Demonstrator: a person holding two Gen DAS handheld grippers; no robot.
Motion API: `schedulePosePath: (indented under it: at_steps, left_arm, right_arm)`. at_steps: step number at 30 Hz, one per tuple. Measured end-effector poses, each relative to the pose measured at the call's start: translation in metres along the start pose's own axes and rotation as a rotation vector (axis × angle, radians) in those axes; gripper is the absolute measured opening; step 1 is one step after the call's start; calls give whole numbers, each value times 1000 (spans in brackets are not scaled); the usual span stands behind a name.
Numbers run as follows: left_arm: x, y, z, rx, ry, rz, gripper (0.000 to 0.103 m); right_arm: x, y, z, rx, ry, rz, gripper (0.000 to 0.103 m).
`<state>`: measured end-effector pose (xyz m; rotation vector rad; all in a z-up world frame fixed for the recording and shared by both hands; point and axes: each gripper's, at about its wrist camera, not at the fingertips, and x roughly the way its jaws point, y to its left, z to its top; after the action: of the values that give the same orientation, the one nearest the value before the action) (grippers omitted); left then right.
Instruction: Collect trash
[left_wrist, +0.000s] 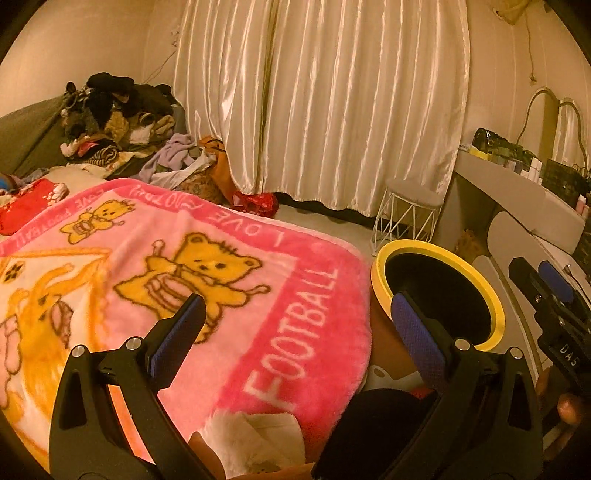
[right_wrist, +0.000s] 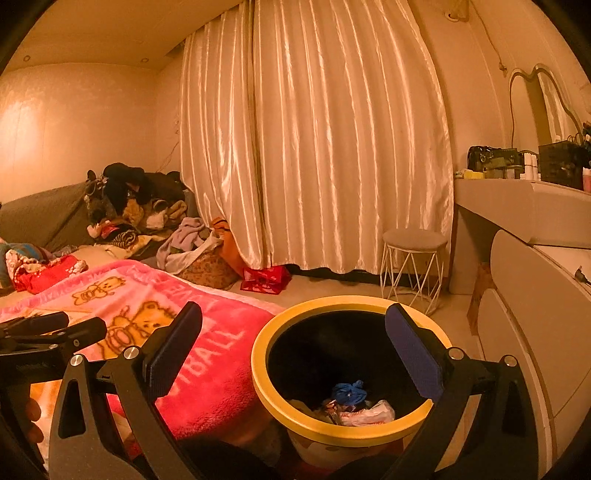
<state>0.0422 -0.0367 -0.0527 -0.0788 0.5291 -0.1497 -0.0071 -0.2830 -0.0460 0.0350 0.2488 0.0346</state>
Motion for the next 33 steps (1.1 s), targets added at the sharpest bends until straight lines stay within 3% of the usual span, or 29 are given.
schedulePosePath:
  at_steps: [33]
  left_arm:
    - [-9,1,6,-15,-21,10,92]
  right_arm:
    - [-1,-10,4,-7,-23,-27,97]
